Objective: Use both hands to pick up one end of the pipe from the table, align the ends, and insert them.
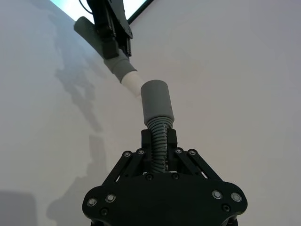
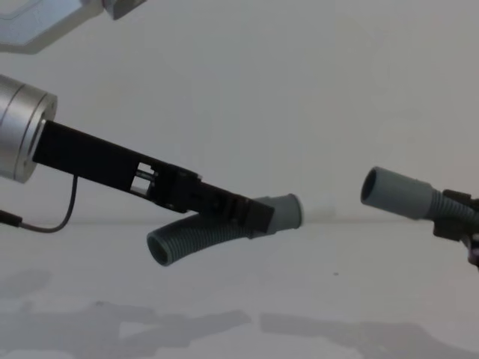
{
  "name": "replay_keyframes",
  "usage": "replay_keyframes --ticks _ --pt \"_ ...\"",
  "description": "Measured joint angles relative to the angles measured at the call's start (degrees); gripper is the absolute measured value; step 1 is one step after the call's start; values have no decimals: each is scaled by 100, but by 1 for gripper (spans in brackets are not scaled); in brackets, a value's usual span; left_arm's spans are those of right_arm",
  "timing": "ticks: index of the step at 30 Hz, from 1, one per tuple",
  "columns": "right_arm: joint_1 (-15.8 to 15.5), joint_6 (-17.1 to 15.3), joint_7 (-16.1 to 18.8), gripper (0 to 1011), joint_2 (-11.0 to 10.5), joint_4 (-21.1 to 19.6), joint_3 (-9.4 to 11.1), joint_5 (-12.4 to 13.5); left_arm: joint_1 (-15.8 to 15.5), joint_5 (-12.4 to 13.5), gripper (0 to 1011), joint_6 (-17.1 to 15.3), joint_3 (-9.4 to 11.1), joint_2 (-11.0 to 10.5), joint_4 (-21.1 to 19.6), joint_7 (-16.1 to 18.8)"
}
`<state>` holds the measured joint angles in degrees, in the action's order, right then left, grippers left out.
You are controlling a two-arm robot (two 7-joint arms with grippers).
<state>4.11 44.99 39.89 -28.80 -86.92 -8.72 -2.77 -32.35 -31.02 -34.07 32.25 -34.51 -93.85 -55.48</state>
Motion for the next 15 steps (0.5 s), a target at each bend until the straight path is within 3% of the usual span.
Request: replay_keyframes --ticks 5,15 --pt "-21 -95 -261 155 172 -63 60 -394 -36 -30 352 -4 41 -1 14 -31" --pt "5 -189 -548 155 329 -100 78 -944 -50 -85 352 0 62 -52 0 -42"
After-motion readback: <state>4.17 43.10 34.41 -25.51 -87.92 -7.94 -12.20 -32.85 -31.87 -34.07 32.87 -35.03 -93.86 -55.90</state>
